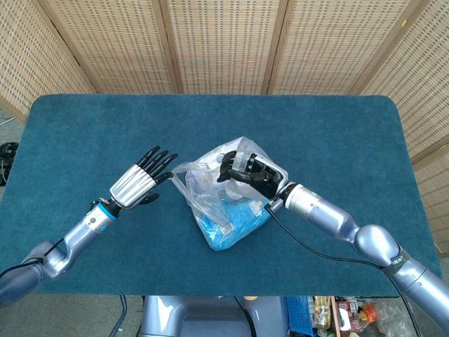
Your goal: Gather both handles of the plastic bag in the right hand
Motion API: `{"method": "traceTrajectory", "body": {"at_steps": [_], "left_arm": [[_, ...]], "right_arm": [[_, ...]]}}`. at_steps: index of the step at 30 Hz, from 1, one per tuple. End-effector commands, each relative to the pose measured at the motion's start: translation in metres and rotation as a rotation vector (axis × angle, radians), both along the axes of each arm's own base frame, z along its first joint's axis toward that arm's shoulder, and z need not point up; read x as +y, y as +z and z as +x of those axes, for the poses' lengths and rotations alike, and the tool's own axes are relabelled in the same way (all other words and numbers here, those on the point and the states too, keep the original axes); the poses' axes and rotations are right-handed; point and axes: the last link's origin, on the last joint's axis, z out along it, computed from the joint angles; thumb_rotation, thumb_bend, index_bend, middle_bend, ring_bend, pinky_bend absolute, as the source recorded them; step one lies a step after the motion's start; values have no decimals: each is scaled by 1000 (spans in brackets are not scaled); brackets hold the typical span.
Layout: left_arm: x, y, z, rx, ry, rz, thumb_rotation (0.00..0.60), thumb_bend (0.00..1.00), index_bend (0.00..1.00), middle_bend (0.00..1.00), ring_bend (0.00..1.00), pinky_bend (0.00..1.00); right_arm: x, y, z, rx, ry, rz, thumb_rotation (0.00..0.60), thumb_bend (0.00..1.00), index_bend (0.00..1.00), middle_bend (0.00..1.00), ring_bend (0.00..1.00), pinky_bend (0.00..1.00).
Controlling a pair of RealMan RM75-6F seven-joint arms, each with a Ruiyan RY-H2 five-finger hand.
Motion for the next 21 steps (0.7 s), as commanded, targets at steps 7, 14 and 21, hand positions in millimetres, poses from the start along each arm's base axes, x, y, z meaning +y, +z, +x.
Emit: {"method": "traceTrajectory", "body": {"at_steps": [7,14,21], "left_arm": [[17,-33,27,4,-6,6,600,231,364,0,0,0],[25,-35,29,25,-11,37,600,262,419,0,0,0],[29,-35,30,-9,-5,55,600,345,493,0,0,0]], "right_arm": [[-2,-4,-2,10,-2,7,600,315,457,523,448,327],[-3,-7,-5,27,-1,10,600,323,457,524,448,328],[-3,-8,-7,27,-3,13,600,324,457,524,448,328]]}}
